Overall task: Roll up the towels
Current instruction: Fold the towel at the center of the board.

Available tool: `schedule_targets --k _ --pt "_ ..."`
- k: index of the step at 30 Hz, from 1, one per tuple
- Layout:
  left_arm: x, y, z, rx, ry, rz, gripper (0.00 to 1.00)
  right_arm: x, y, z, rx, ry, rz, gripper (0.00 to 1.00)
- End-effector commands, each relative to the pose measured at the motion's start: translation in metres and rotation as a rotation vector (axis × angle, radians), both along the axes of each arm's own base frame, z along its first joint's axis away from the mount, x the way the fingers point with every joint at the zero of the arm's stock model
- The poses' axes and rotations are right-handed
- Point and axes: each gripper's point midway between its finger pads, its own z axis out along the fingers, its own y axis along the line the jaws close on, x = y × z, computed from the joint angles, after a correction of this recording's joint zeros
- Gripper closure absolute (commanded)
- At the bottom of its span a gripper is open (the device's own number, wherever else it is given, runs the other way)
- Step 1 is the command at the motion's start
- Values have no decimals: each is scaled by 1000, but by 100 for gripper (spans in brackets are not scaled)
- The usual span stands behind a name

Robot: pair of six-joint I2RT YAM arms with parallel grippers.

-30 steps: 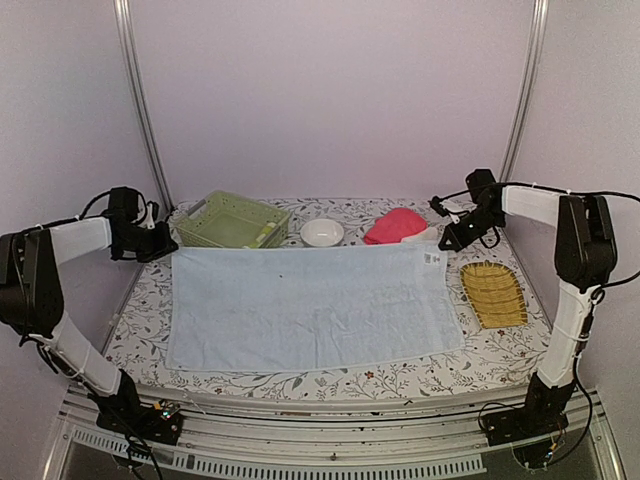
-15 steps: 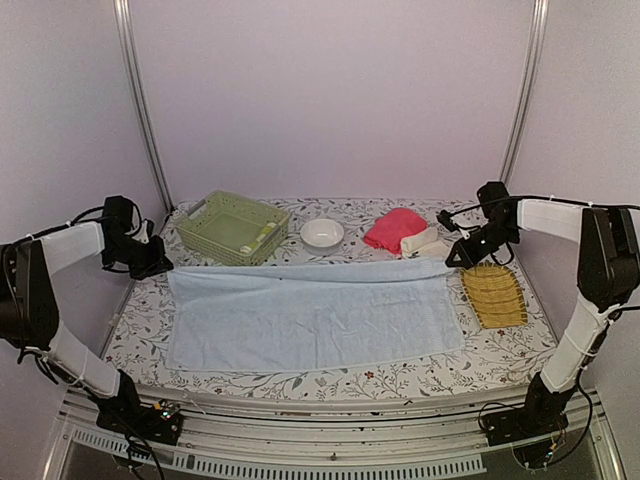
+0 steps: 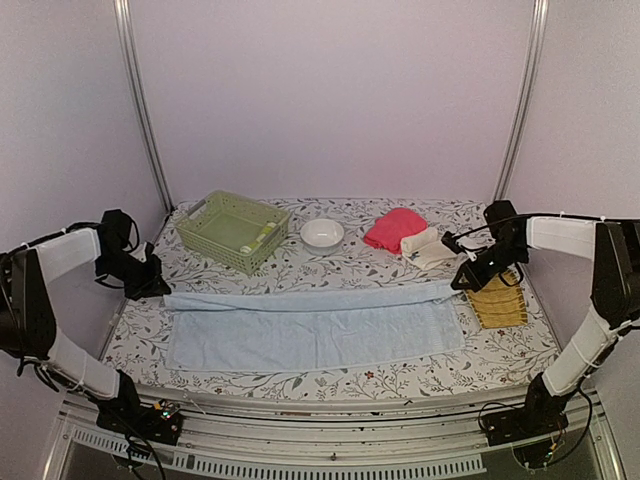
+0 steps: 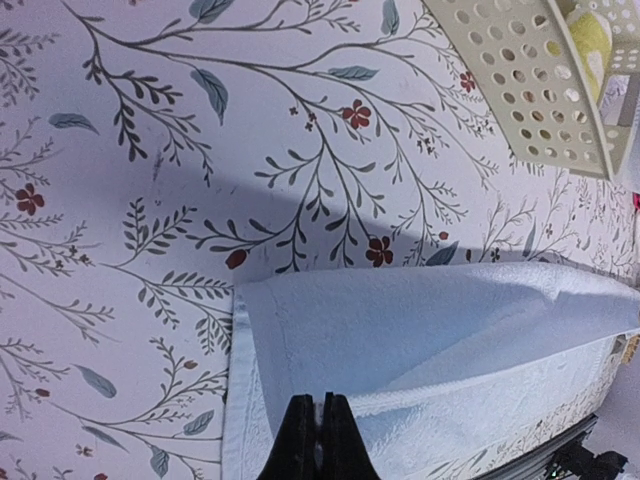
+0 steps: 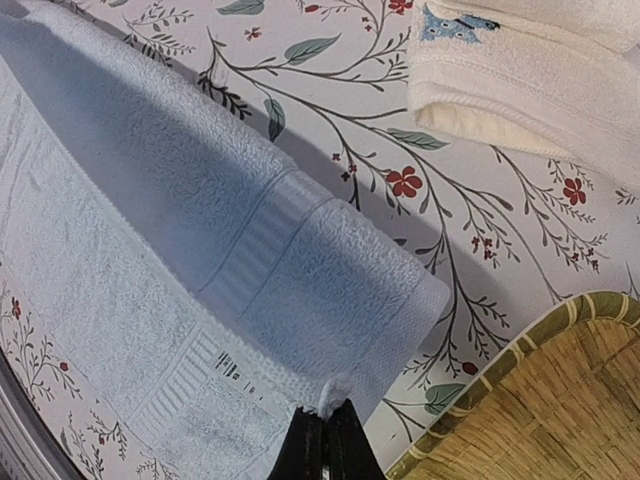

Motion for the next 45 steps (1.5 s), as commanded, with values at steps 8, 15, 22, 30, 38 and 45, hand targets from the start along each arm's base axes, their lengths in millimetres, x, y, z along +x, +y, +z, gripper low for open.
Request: schedule_targets --k 8,15,22,30,38,45 --pt "-30 0 0 5 73 -11 100 -30 2 10 35 -24 77 97" --pt "-46 4 -2 35 99 6 100 -53 2 1 35 16 137 97" --pt "-57 -3 -4 4 119 10 100 -78 0 -11 20 57 195 97" --pt "-77 -18 -7 -30 165 -10 100 -98 -1 -16 18 77 251 97" --pt "-91 -19 -6 26 213 -13 100 -113 1 -12 40 89 312 97" --pt "-96 -20 -7 45 229 -16 100 -123 -1 -17 29 106 357 96"
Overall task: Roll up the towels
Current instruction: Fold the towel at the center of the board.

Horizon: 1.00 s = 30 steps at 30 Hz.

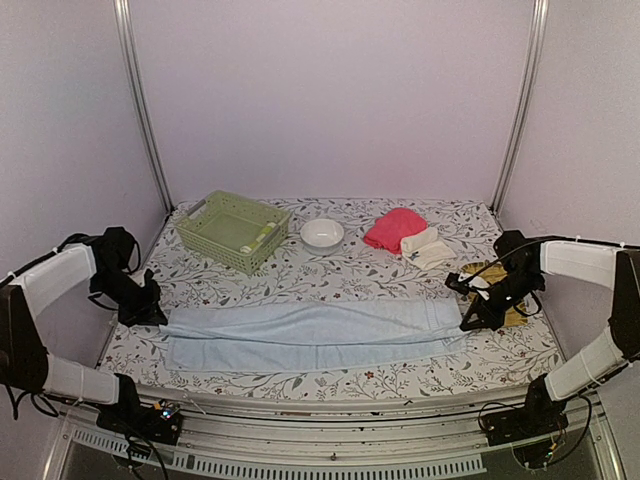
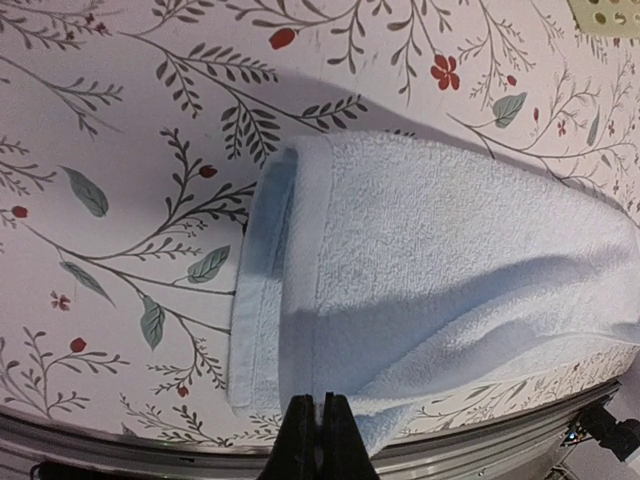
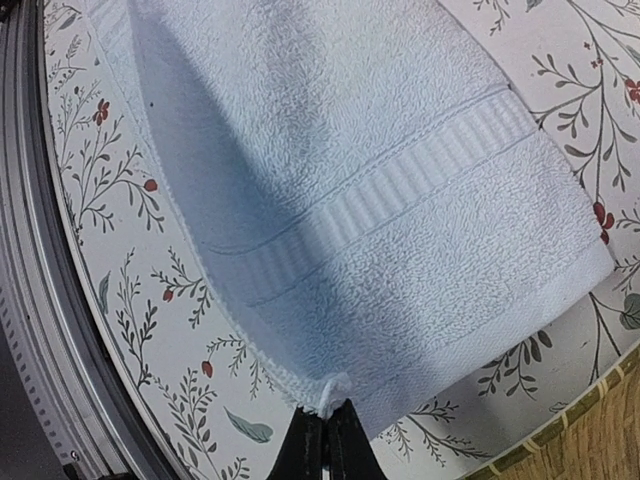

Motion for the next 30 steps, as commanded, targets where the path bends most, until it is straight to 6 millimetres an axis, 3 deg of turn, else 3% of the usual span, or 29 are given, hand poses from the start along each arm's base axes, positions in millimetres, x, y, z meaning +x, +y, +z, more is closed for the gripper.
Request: schedule_targets --k 1,11,22,30 --pt "-12 -1 1 23 42 2 100 -13 -2 -4 2 24 41 96" --pt "-18 -4 -3 49 45 -13 100 -28 -9 -22 -37 44 87 95" --pt "-22 -3 0 74 31 -13 100 -32 -11 -22 -47 29 99 92" --pt "-23 6 13 122 -14 22 100 -31 -18 -23 -86 -11 103 92"
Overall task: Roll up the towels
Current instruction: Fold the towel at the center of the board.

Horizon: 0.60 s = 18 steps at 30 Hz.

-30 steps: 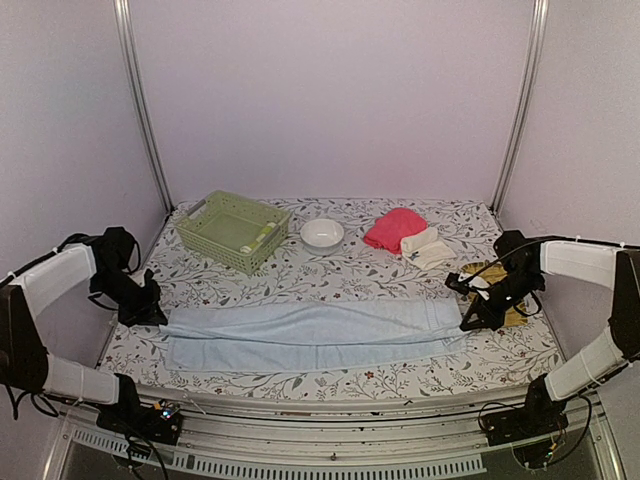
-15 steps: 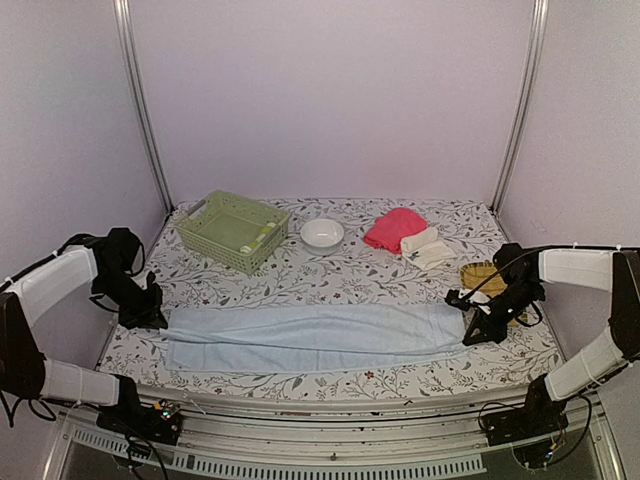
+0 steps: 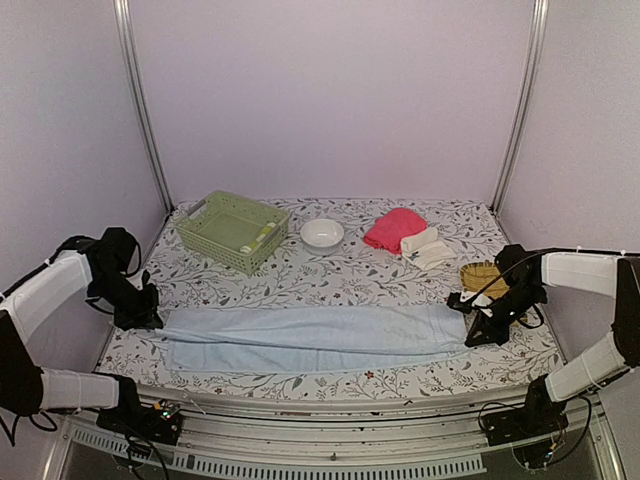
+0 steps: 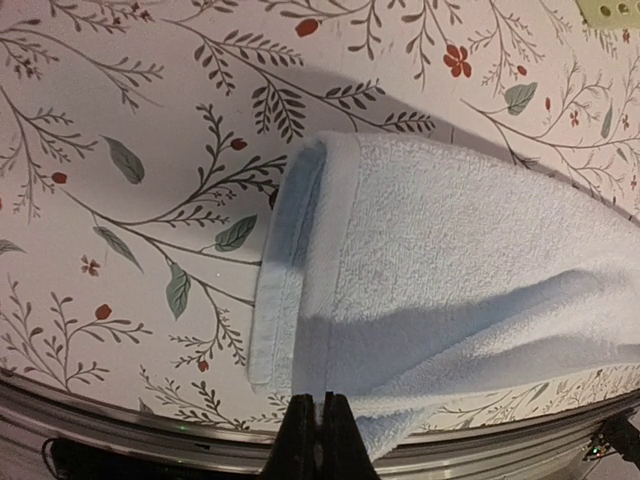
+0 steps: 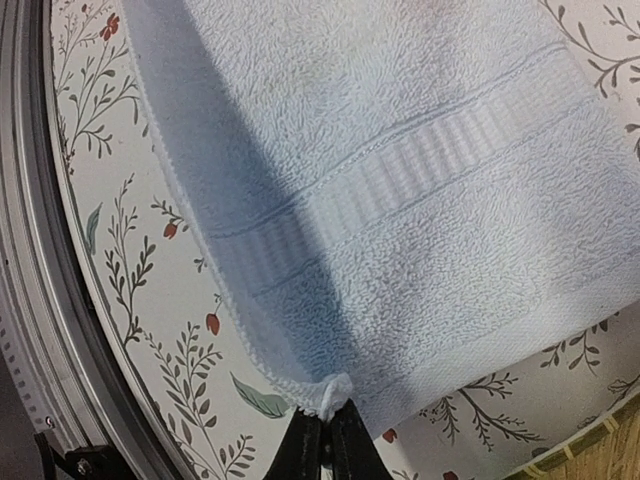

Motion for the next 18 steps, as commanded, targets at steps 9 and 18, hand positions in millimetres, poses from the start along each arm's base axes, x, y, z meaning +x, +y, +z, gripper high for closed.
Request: schedule_targets --k 9,18 --pt "-19 -5 6 -1 24 -3 100 -4 -9 -1 -42 -33 17 86" --pt "-11 -3 32 26 -50 -6 67 -1 -2 45 13 -133 52 60"
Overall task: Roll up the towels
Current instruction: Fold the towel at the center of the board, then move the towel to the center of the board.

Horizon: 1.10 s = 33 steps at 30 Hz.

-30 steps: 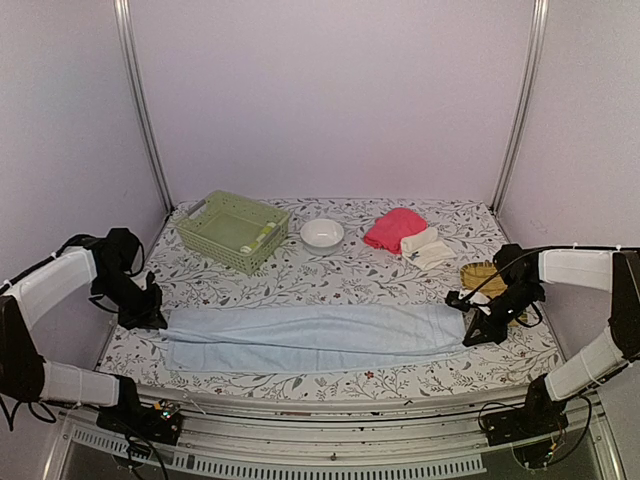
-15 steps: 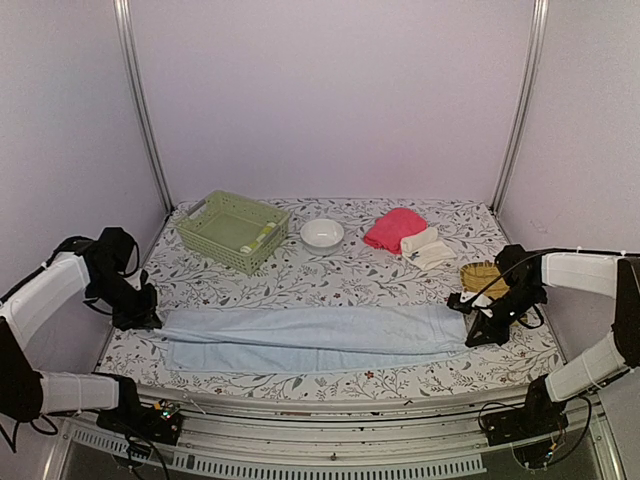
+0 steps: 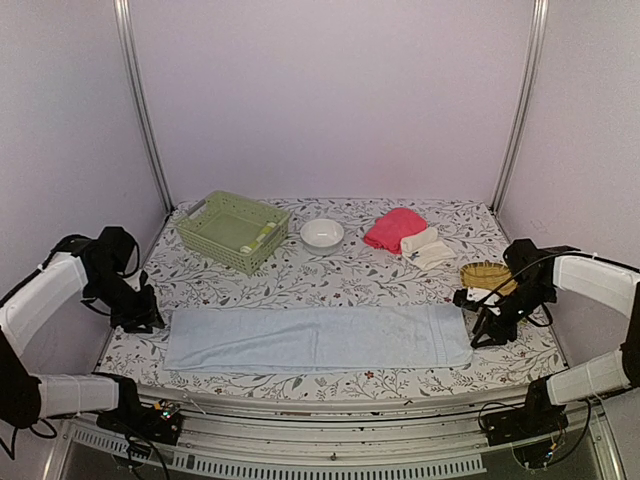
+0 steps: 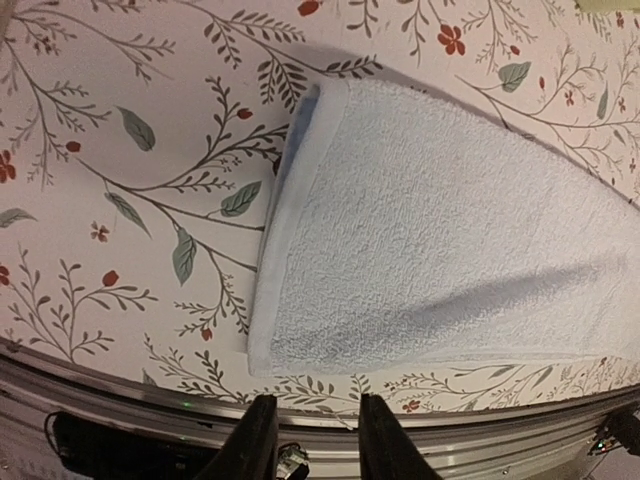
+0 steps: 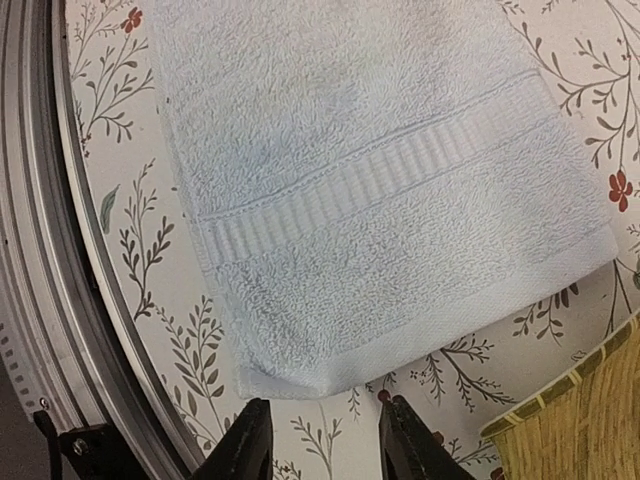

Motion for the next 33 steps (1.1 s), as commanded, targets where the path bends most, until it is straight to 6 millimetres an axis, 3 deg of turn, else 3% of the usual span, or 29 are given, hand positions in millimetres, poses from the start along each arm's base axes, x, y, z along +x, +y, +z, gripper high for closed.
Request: schedule_targets --k 1,7,10,14,17,20,25,30,33 --pt "7 -1 27 5 -71 3 64 4 6 32 43 -50 23 60" --pt "49 -12 54 -55 -243 -16 65 25 18 65 114 -102 9 58" --pt "75 -22 58 -111 -309 -32 74 64 23 84 146 -221 -55 58" --pt "91 -44 34 -188 -277 -86 91 112 31 113 208 -278 -201 62" --pt "98 -54 15 -171 -247 -113 98 138 32 117 233 -294 -295 64" --pt "103 -56 -2 -162 -231 -112 100 142 40 93 209 -215 -295 68" --pt "100 -56 -39 -151 -166 -117 100 129 60 44 102 -121 -216 74" --pt "94 -48 -65 -131 -89 -107 100 118 59 2 19 -19 -219 80" --pt "86 -29 -78 -102 -42 -61 100 111 54 -19 -47 20 -207 80"
